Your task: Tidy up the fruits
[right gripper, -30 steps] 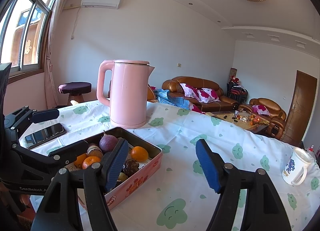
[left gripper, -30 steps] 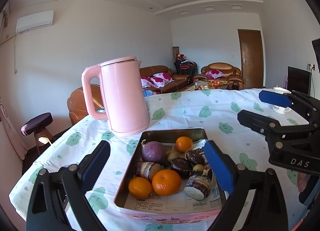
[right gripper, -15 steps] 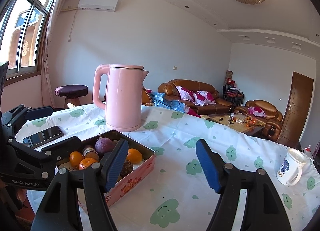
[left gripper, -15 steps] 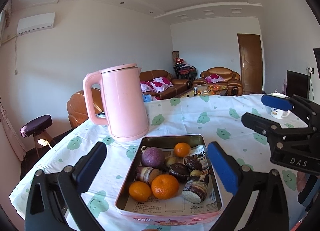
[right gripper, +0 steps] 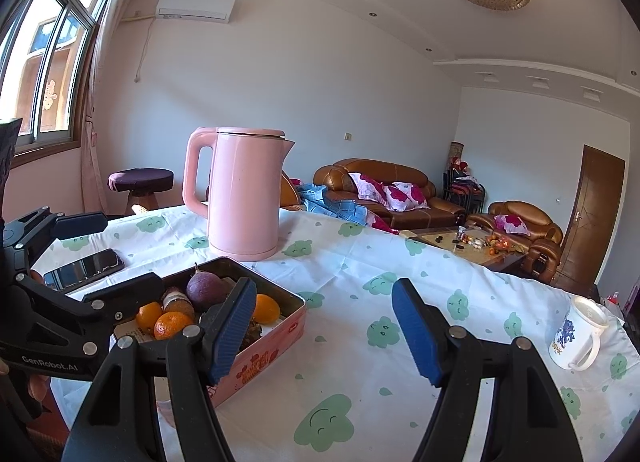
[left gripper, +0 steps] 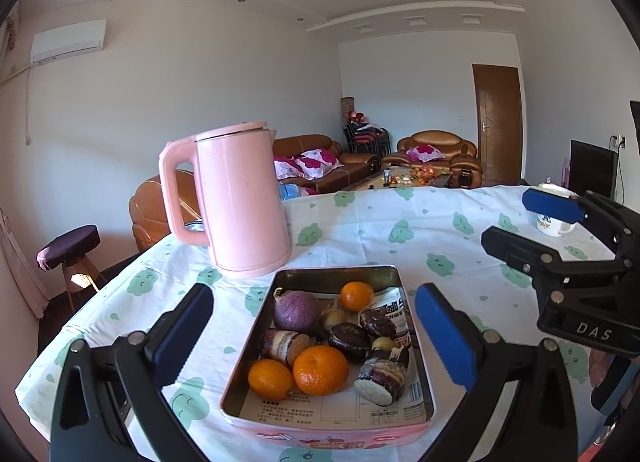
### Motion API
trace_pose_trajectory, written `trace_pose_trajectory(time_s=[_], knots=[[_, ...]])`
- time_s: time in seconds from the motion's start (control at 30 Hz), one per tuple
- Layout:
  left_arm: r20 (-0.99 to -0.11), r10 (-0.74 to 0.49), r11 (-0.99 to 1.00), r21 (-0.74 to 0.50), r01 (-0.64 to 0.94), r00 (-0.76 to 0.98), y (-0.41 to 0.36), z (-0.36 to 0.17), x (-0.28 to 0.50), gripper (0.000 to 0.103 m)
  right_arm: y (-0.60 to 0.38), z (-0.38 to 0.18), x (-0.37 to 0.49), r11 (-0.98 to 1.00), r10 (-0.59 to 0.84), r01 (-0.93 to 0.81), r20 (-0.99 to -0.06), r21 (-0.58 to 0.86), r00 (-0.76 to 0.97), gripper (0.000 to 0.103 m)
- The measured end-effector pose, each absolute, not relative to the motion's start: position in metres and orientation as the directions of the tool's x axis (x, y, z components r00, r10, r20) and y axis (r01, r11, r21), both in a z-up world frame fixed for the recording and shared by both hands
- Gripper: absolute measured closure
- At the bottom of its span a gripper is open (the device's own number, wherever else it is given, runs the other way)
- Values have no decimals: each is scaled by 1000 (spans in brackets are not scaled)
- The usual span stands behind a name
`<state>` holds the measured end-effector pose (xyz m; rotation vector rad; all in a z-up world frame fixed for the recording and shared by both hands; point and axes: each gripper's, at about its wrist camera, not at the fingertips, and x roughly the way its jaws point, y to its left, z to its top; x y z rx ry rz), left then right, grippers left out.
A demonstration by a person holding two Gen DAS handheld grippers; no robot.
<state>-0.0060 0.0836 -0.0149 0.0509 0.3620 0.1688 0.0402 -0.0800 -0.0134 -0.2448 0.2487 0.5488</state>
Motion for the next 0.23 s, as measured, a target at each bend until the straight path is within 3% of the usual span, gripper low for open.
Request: trace_pose_trajectory(time_s=[0.23], knots=[[-336,184,983,86,-164,924,81,-14,-9,0,-84,-15,41,828,475,-536,-303,-165,826,31]])
